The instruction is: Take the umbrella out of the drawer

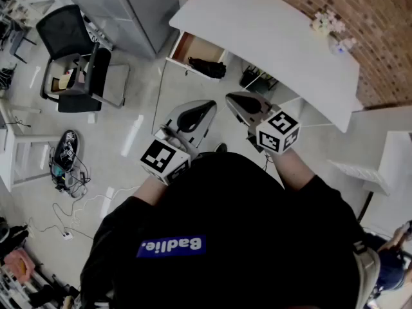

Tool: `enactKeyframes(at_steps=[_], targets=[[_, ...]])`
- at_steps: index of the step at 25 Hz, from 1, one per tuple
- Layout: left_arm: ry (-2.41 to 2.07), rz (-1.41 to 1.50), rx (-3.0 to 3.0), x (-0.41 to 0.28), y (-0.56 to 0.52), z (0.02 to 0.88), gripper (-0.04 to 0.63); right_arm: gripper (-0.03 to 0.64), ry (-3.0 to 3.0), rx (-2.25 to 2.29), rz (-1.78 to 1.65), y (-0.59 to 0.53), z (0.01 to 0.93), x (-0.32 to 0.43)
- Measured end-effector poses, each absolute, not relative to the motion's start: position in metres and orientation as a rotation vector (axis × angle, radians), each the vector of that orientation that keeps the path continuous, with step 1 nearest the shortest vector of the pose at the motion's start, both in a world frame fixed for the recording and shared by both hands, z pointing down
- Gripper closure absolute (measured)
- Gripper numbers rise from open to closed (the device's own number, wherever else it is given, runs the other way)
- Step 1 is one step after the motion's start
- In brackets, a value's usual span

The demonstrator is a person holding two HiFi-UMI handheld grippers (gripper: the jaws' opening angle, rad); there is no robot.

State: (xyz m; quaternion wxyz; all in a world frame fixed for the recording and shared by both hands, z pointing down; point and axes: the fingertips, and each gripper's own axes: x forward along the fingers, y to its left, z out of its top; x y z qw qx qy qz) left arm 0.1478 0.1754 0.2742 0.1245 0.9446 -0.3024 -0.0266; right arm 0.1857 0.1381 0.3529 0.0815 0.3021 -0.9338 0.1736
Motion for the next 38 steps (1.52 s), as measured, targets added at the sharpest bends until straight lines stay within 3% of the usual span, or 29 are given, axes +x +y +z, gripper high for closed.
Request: enactKeyframes(at_steps=[17,38], targets=[[-0.900,-0.104,2.745,0.108,0.149,0.270,0.594,0.588,-2.787,0.883,0.527,0.109,0.351,0.147],[-0.799,-0.184,2.729,-0.014,0.091,0.275,0.594,0.584,-2.653,1.075,0.507,0.043,0.364,0.050]])
